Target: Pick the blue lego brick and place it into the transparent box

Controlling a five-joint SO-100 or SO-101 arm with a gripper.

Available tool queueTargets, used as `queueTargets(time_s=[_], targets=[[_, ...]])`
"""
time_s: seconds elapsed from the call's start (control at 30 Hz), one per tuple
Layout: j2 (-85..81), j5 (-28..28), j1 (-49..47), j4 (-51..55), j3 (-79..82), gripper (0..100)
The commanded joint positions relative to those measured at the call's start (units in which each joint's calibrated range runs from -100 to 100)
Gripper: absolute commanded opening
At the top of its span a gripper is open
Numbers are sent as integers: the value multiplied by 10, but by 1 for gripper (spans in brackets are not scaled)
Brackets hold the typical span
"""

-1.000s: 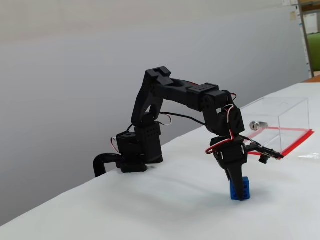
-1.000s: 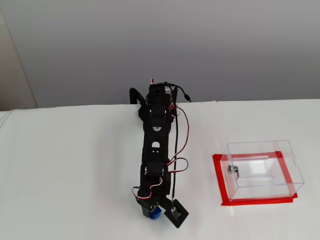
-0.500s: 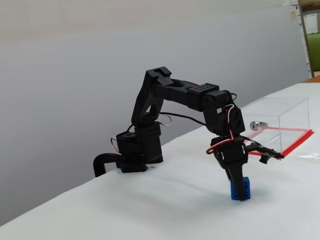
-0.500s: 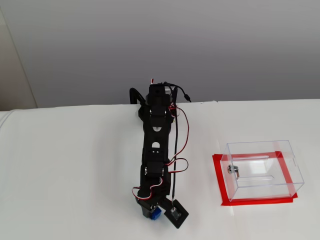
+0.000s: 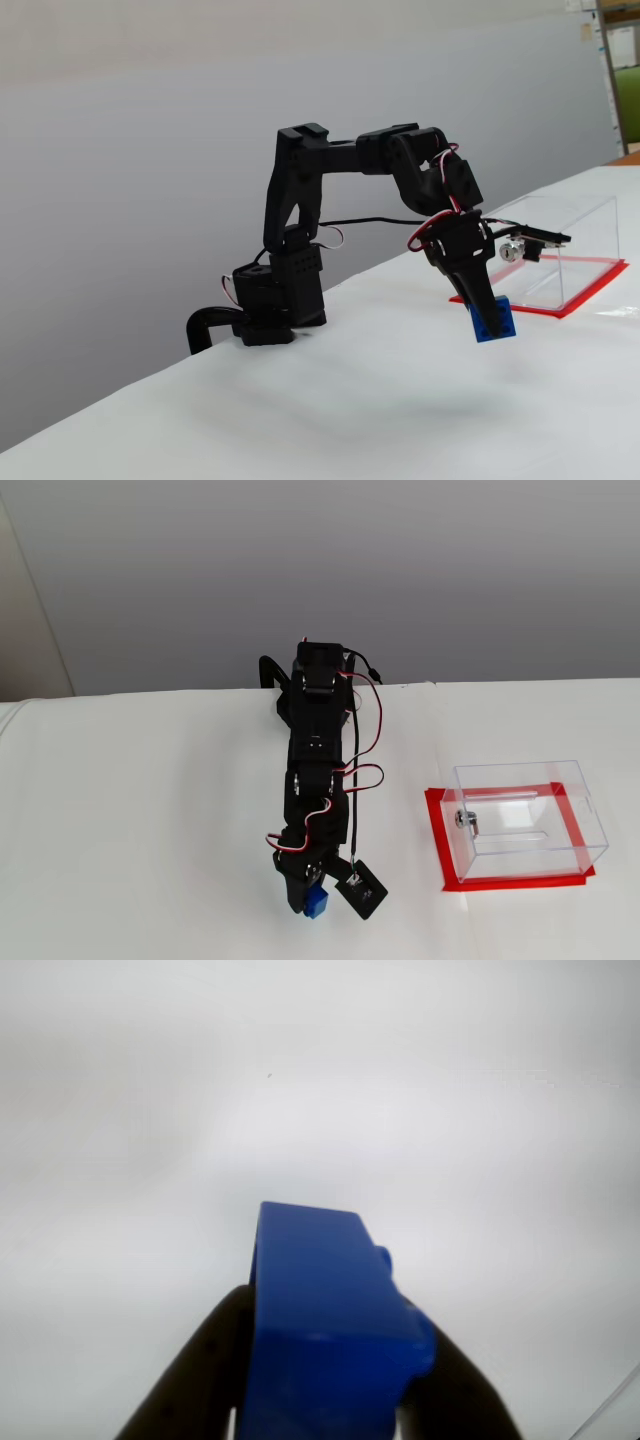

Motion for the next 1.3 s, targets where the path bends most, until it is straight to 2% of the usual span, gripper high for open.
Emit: queueTargets(time_s=[0.0,0.57,0.87,1.27], targets=[[-70,-3,-1,-6,-28,2],[-219,-10,-2,1,-27,2],[-286,-82,-27,-2,-27,2],[-330,-212,-129,0,-26,2]])
